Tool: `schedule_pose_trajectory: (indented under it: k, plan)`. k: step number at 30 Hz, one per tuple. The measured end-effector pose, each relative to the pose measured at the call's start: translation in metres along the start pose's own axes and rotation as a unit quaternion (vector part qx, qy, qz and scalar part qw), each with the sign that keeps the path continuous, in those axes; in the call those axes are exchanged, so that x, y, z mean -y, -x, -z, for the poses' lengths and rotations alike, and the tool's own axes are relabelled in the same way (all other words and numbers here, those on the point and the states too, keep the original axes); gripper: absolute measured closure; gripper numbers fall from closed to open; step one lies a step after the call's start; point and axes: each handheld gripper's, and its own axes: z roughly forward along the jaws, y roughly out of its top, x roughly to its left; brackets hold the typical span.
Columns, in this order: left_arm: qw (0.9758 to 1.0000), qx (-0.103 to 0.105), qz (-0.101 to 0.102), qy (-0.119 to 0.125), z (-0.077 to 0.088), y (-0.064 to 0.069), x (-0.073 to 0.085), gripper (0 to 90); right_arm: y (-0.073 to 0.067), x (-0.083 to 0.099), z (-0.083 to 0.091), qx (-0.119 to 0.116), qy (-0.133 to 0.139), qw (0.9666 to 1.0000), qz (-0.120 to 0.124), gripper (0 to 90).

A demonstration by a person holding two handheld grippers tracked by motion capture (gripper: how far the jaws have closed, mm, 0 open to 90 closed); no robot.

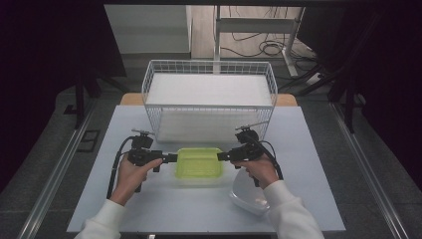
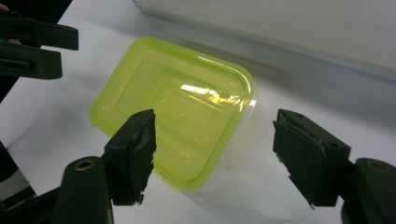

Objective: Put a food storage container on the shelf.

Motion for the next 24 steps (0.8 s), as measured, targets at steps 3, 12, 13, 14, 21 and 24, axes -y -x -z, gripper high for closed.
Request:
schedule_pose_trajectory:
  k: [3, 12, 13, 14, 21, 24]
  plan:
    - [0.9999, 0.004, 0.009, -0.010, -0.007, -0.002, -0.001, 24.7, 0.003, -0.002, -0.008, -0.010, -0.008, 0.9998, -0.015, 33.3]
    - [0.9990, 0.020, 0.032, -0.026, -0.023, -0.007, -0.004, 28.1, 0.010, -0.002, -0.031, -0.007, -0.044, 0.9982, -0.041, 38.0]
    - [0.9989, 0.021, 0.033, -0.027, -0.024, -0.008, -0.004, 28.7, 0.010, -0.002, -0.033, -0.005, -0.047, 0.9980, -0.041, 38.4]
    - [0.9988, 0.023, 0.034, -0.028, -0.025, -0.008, -0.004, 29.1, 0.010, -0.001, -0.035, -0.002, -0.051, 0.9978, -0.041, 38.8]
    - [0.9975, 0.031, 0.051, -0.038, -0.035, -0.010, -0.003, 34.5, 0.013, 0.001, -0.043, 0.002, -0.069, 0.9964, -0.050, 44.8]
    - [0.9952, 0.052, 0.072, -0.042, -0.039, -0.015, -0.001, 37.1, 0.015, 0.003, -0.045, -0.001, -0.070, 0.9957, -0.061, 48.7]
